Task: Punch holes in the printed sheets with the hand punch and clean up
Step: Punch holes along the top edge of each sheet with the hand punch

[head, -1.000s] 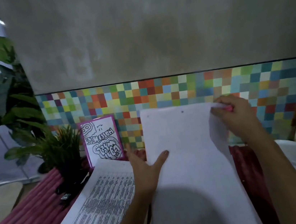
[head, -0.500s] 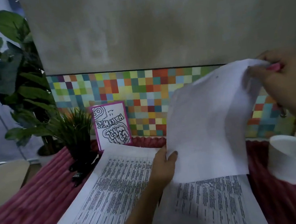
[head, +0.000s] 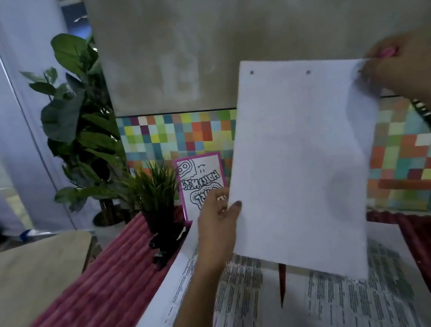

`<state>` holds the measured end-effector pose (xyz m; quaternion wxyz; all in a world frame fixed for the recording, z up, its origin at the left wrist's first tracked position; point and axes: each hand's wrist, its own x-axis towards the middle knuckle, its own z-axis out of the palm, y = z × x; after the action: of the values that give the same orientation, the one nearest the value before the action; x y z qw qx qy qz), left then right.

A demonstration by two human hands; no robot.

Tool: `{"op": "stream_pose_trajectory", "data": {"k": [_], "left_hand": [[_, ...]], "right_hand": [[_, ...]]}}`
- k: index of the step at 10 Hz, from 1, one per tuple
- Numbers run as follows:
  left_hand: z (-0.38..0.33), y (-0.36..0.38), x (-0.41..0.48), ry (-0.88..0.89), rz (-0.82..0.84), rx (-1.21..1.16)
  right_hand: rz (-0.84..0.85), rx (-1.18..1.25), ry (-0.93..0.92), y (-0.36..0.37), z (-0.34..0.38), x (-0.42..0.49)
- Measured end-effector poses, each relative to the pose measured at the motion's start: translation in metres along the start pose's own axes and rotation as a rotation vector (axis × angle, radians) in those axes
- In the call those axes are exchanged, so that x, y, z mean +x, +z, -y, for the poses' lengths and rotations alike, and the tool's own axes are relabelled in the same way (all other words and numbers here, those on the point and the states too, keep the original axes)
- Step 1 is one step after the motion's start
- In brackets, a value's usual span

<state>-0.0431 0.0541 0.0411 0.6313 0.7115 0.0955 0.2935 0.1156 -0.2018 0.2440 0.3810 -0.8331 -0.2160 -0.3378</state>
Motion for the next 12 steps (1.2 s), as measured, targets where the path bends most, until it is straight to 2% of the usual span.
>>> {"op": "stream_pose_trajectory", "data": {"k": [1,2,3,4,5,6,7,9,10,12], "left_hand": [[-0.004,-0.060,-0.013,-0.027,-0.061,0.212],[0.009,-0.107,-0.035,-0.124,-0.067,0.436],[0.031,-0.133,-0.051,-0.212,-0.038,0.632],[0.051,-0.143,-0.053,-0.266,0.019,0.718],[0.067,-0.138,-0.053,-0.303,-0.037,0.736],[0.077,-0.125,-0.058,-0.262,-0.206,0.745],[0.080,-0.123,-0.062,-0.197,-0.263,0.859],[0.092,-0.128,-0.062,-0.195,-0.302,0.916],[0.084,-0.121,-0.064,-0.187,-0.329,0.827],[0.085,-0.118,-0.062,-0.190,-0.336,0.816]], "right_hand": [[0.259,-0.092,0.049,0.052,0.024,-0.015],[0.645,-0.175,0.159,0.114,0.027,-0.042],[0.854,-0.211,0.239,0.174,0.013,-0.085],[0.959,-0.280,0.276,0.220,0.000,-0.118],[0.934,-0.329,0.287,0.247,-0.028,-0.133],[0.959,-0.390,0.217,0.251,-0.031,-0.138],[0.936,-0.387,0.170,0.255,-0.034,-0.141],[0.835,-0.277,0.241,0.270,-0.034,-0.149],[0.790,-0.217,0.238,0.278,-0.033,-0.153],[0.811,-0.228,0.224,0.281,-0.023,-0.160]]}}
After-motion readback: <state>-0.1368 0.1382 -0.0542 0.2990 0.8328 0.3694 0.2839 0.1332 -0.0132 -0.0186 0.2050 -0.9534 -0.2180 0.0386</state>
